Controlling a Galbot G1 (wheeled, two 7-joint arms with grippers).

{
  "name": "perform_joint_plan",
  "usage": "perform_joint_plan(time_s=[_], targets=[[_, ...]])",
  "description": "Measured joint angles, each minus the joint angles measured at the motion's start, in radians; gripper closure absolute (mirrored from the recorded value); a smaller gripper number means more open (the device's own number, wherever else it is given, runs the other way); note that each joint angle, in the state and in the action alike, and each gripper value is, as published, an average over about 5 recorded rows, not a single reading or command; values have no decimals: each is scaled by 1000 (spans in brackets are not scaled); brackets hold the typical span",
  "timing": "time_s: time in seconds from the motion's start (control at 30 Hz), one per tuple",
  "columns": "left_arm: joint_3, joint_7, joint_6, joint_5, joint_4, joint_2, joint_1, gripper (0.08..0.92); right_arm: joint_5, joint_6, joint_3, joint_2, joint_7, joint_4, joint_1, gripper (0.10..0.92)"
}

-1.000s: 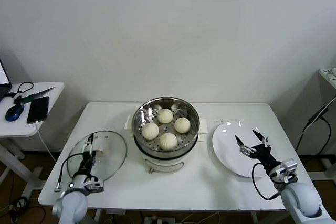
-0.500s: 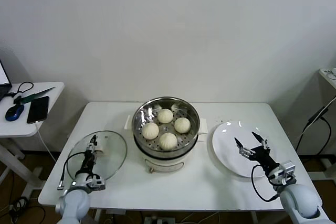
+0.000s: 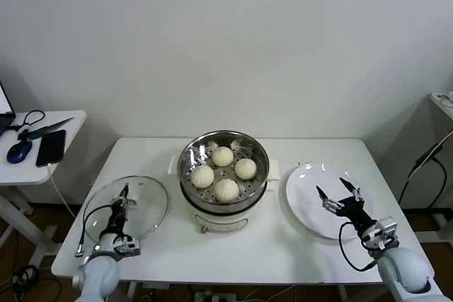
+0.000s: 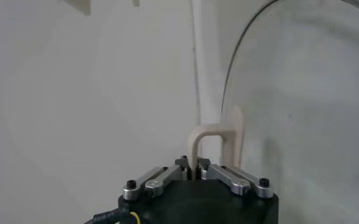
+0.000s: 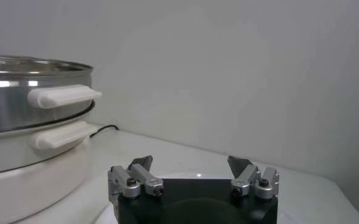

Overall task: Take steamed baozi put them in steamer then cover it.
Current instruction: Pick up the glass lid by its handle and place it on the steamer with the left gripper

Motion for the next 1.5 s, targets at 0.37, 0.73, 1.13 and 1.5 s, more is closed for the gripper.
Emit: perform_joint_plan(time_s=[0.37,0.73,1.13,1.5], targets=[[9,46,112,-83,-232,42,123,849,-4,10,4,-10,-4,-19,13,203],[49,89,338,-123,-504,119,221,849,-10,17,-14,-24,-7,-40,38,203],[274,200,577,-118,-671,258,153,849,-22,32,-52,-25,-10,-81,87,203],[584,376,731,-26,-646,238,-79,849,-30,49,-48,-26,-20,-113,100,203]])
